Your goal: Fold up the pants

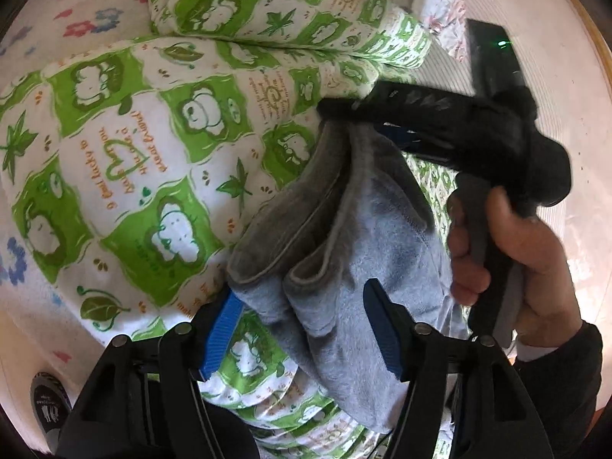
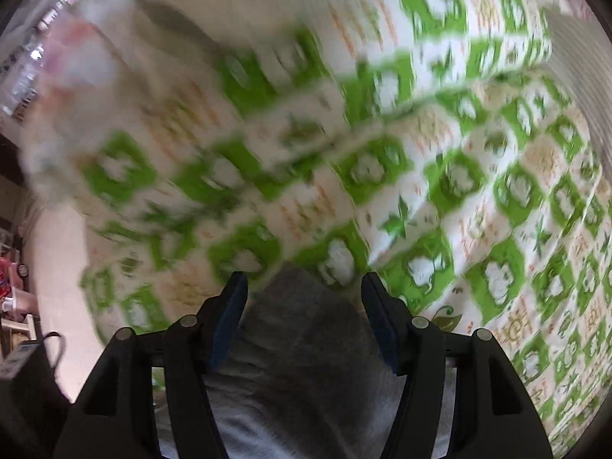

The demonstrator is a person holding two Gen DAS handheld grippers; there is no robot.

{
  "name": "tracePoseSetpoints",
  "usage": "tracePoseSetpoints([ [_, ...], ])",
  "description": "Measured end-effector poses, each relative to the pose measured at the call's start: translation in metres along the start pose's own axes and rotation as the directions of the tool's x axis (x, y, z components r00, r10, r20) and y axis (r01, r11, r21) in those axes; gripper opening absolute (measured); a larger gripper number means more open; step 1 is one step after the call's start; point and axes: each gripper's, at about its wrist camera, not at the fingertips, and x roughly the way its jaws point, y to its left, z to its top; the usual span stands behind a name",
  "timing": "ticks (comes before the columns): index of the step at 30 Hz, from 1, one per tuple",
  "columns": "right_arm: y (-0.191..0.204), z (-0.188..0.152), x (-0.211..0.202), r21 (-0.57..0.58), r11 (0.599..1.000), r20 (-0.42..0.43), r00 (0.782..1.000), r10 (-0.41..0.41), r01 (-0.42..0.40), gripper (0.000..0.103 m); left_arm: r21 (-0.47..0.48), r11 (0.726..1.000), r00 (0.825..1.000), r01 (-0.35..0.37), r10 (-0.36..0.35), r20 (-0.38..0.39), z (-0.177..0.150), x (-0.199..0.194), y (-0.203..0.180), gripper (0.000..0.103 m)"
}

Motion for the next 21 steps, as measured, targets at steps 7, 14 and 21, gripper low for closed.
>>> tracePoseSetpoints([
  [7,-0.011,-0.025,-0.041,0.051,0.995,0.131,0.988,0.077,-0.084,0.021,0.073,0.997,0.999,0.038,-0.039,0.02,0.001,-0.001,-0.022,0.019],
  [14,-0.035,-0.069,-0.121,0.103,0.987,0.28,0.956,0.092,-0.125,0.019,0.19,0.976,0.993,0.11,-0.116,0.025,-0.016,-0.016,-0.085,0.019],
  [21,-0.076,-0.132,-0.191,0.201,0.966,0.392,0.917,0.072,-0.162,0.019,0.313,0.93,0.981,0.192,-0.191,-0.035,-0.049,-0.026,-0.143,0.019],
])
